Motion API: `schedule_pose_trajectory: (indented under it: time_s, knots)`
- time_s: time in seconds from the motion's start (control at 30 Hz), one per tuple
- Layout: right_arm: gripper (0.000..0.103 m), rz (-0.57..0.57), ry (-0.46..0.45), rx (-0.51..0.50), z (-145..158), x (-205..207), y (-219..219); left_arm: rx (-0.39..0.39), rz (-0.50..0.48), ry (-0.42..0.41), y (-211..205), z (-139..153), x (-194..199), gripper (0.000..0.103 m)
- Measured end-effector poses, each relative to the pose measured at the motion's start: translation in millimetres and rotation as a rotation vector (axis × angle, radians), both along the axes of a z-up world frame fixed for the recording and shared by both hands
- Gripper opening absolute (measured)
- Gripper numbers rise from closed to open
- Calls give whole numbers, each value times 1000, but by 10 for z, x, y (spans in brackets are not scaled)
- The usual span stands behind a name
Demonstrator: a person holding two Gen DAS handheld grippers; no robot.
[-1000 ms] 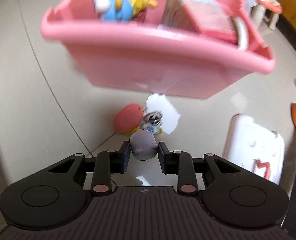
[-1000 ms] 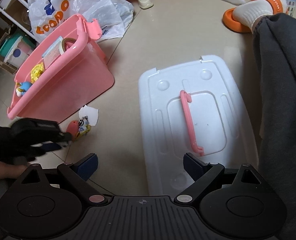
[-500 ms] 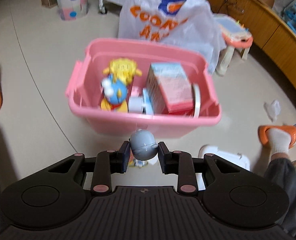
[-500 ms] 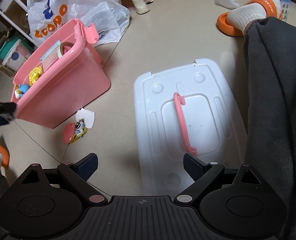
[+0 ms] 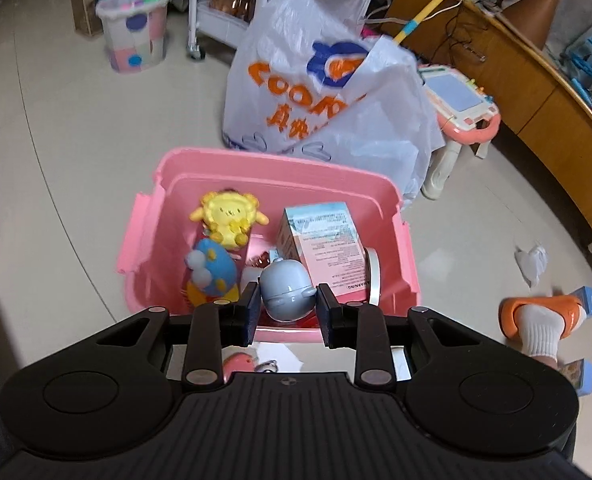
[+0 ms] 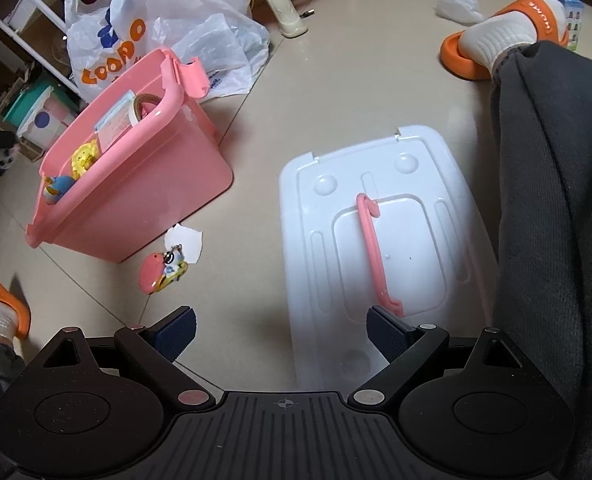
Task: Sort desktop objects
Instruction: 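Carry the ball toy with the left gripper into the pink bin, then open the left gripper to drop the ball toy and withdraw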
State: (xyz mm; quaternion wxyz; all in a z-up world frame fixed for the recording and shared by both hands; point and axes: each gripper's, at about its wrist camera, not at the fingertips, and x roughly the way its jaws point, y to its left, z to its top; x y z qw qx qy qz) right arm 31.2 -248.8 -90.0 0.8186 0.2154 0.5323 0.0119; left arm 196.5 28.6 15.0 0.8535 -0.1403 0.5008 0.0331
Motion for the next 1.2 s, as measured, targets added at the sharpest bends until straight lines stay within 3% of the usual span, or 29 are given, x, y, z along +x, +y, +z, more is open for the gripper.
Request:
schedule_pose_trajectory:
  time_s: [0.4,1.2]
  knots:
    - [91,-17,13,26,-32,79,-49,8,3,122,-45,-633,300,31]
    - [91,-6,42,49,-99,120,-12,102,-48,182,-117,-903,396,31]
